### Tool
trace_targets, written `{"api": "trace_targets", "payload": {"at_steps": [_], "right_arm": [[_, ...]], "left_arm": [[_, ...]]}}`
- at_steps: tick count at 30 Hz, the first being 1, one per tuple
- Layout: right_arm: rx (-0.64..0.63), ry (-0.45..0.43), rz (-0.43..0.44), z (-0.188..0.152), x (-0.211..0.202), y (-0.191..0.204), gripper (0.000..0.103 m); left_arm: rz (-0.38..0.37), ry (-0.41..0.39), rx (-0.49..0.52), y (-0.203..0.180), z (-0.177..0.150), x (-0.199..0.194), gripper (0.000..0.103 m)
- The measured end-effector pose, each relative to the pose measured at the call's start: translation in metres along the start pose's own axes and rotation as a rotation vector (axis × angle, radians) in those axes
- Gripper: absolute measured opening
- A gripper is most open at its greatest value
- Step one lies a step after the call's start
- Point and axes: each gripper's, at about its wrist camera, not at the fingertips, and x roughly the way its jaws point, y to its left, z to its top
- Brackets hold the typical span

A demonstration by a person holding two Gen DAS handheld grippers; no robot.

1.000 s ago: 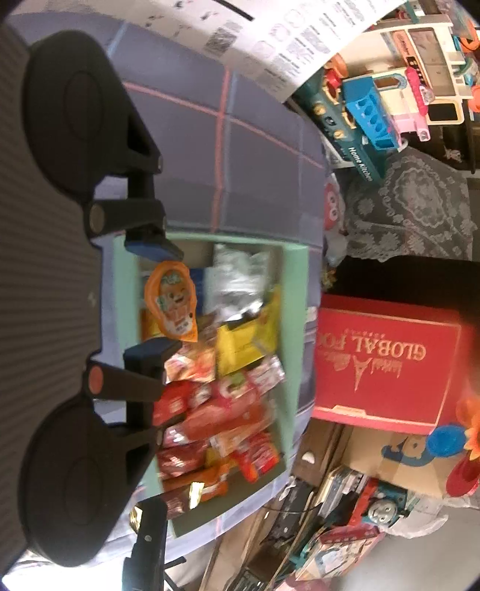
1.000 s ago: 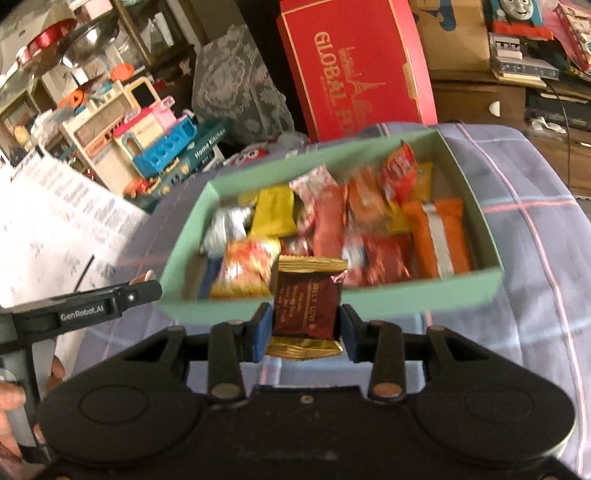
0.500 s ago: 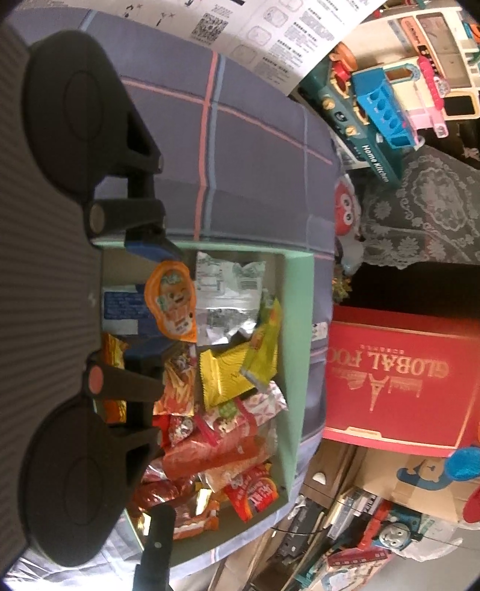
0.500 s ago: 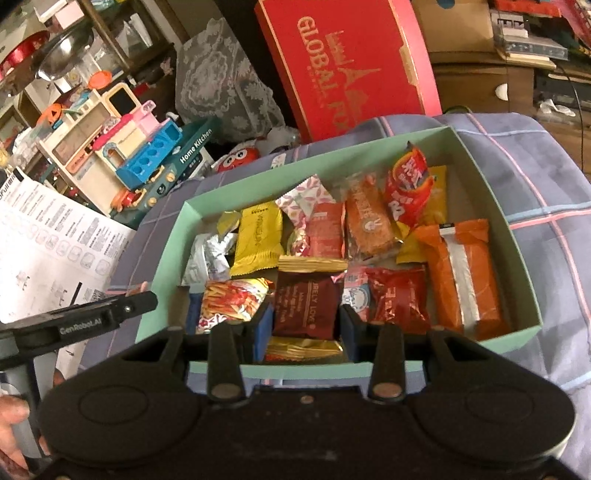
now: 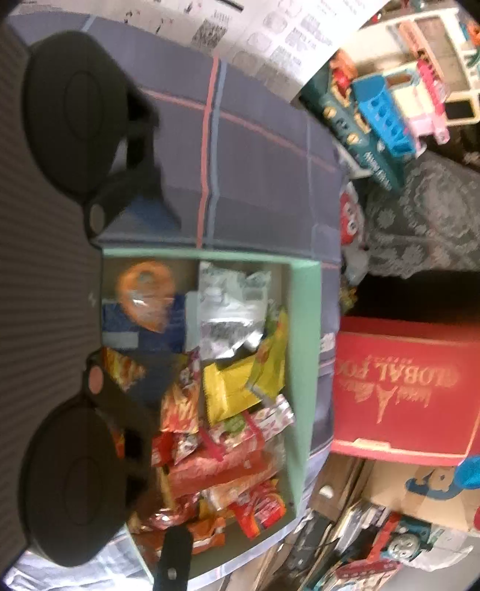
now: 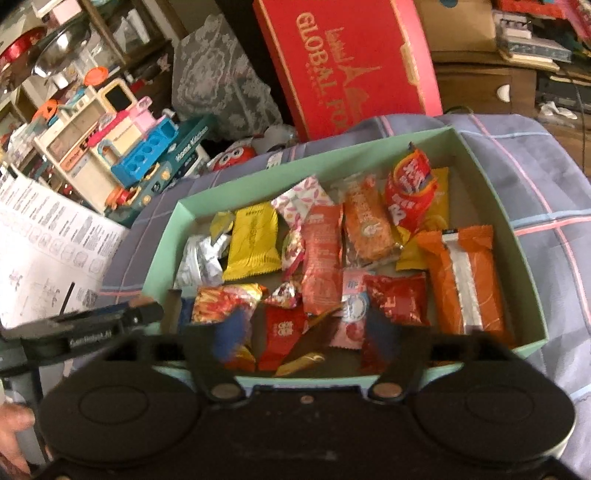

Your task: Organize snacks

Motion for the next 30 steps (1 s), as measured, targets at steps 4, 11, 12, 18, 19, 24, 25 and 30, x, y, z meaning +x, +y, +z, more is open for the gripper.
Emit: {"api": "trace_targets", "payload": {"at_steps": [4,11,12,18,19,24,25,30], "right_arm": [[0.004,-0.003,-0.009,0.0,-0.006,-0.002,0.103],[0.051,0.012,-0.032,-0.01,-0.018,-0.011,0.103],[0.051,0.012,-0.034,-0.012,-0.02,-0.011,0.103],[0.045,0.006,-0.033,-0.028,-0.043,-0.007,0.103],[0.046,0.004,-0.033,-0.03,-0.047,-0.007,0.103],[0.041,-0.015,-0.026,-0.042,-0.07,-0.004,0.103],[0.036,-0.02,-0.026,-0.045,-0.075,-0.003,0.103],[0.008,-0.027,-0.033,-0.056,-0.094,-0.003,0.103]], "left_arm": [[0.008,0.005,-0.03,0.005,-0.001,-0.005,0.103],[-0.017,0.013,-0.036,0.0,-0.015,-0.022,0.103],[-0.02,0.012,-0.034,-0.001,-0.017,-0.025,0.103],[-0.038,0.001,-0.026,-0.008,-0.032,-0.051,0.103],[-0.04,-0.002,-0.022,-0.009,-0.034,-0.056,0.103],[-0.053,-0.023,-0.001,-0.016,-0.046,-0.084,0.103],[-0.055,-0.026,0.004,-0.017,-0.049,-0.088,0.103],[-0.061,-0.025,0.032,-0.025,-0.062,-0.105,0.103]]}}
